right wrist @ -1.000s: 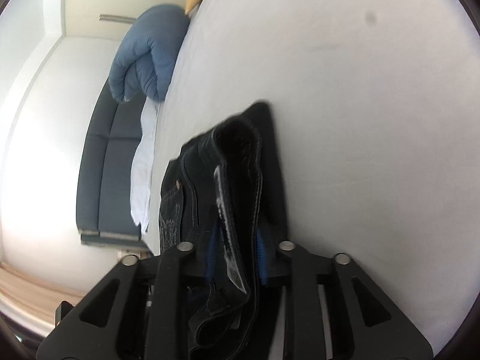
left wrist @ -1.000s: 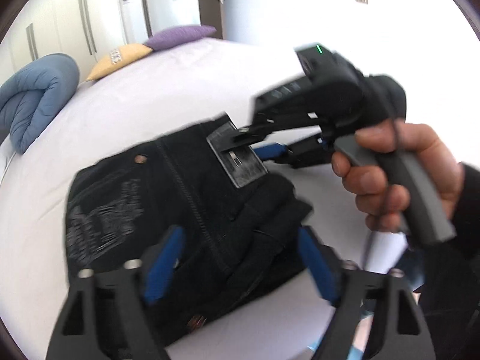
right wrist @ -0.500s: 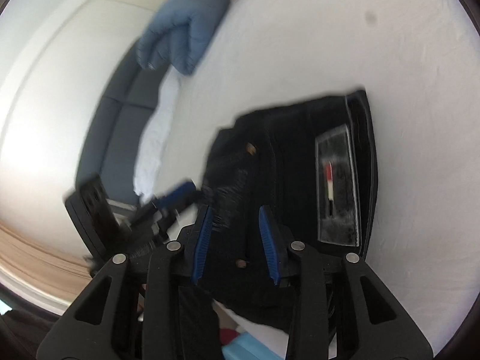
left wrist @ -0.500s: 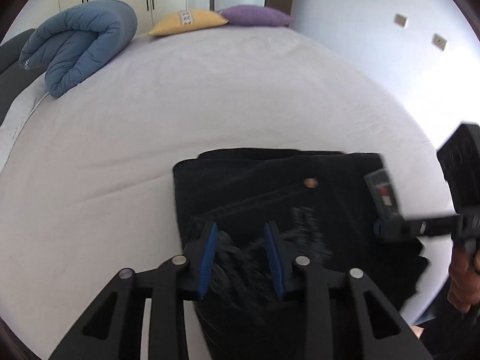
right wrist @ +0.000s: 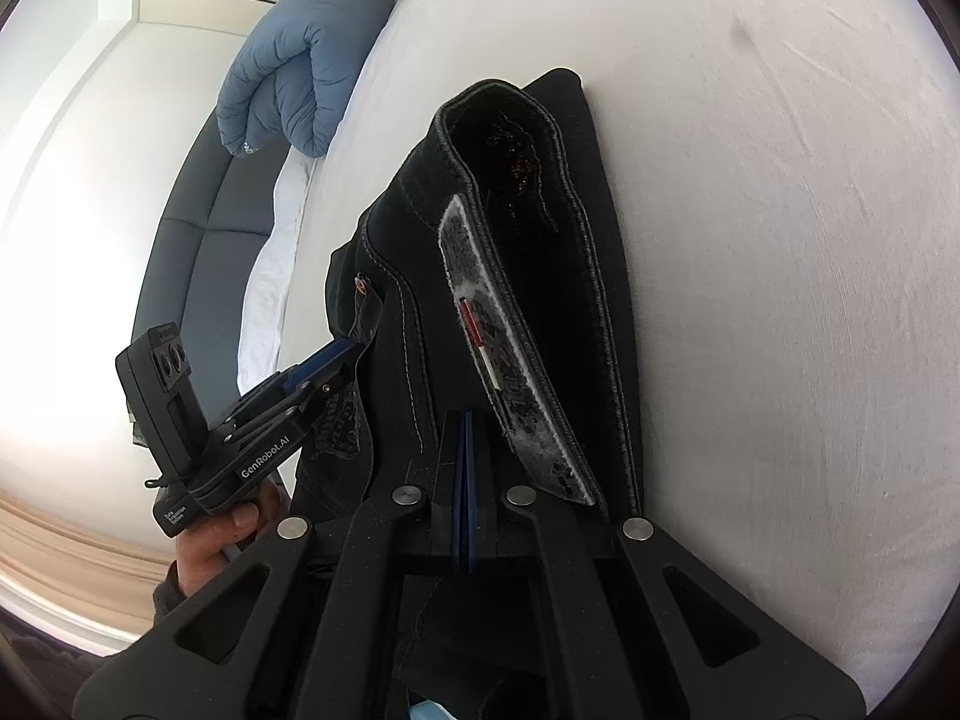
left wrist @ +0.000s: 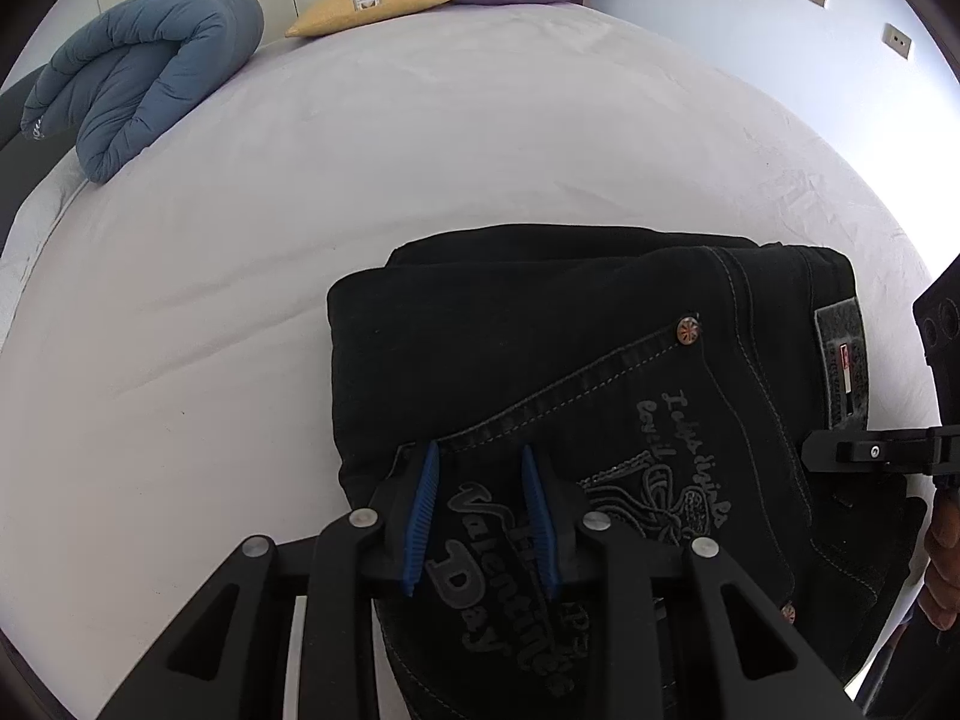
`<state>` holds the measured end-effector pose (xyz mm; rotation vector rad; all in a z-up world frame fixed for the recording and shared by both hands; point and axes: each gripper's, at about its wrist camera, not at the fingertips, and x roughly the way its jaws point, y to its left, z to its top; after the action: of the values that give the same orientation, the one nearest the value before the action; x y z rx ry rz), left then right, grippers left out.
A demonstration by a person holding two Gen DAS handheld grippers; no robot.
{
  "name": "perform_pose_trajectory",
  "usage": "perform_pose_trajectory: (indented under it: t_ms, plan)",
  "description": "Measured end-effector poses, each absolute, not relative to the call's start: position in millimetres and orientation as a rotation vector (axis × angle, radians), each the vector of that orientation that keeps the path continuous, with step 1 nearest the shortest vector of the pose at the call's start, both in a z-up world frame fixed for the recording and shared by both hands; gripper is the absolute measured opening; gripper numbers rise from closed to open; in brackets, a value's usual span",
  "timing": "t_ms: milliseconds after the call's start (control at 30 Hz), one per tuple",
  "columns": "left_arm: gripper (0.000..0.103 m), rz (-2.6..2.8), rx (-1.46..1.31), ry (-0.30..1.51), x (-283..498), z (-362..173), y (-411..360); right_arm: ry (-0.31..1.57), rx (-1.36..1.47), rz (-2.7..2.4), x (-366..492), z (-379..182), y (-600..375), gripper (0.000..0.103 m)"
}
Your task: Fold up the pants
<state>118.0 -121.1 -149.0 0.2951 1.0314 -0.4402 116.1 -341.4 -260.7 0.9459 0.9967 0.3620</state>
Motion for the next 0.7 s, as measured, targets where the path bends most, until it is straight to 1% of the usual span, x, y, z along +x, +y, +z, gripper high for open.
perform_pose_trajectory:
  t_ms: [300, 500, 533, 633, 700]
  plan:
    - [0.030, -0.438, 0.301, 1.008, 97.4, -147.4, -118.5, 0.988, 0.914, 0.326, 118.4, -253.1, -326.6, 0.000]
    - [0.030, -0.427, 0.358, 0.924, 47.8, -140.8, -112.6, 0.972, 0.885, 0.300, 116.6, -249.6, -317.5, 0.000]
    - [0.032, -0.420, 0.377, 0.900, 37.9, -140.0, -112.9, 0.969, 0.885, 0.298, 116.3, -250.8, -315.1, 0.000]
    - [0.042, -0.392, 0.452, 0.814, -0.4, -144.6, -113.5, 0.966, 0.880, 0.292, 116.2, -249.8, -312.3, 0.000]
    - [0.045, -0.374, 0.499, 0.774, -16.2, -150.4, -111.9, 0.965, 0.877, 0.287, 116.2, -248.5, -310.6, 0.000]
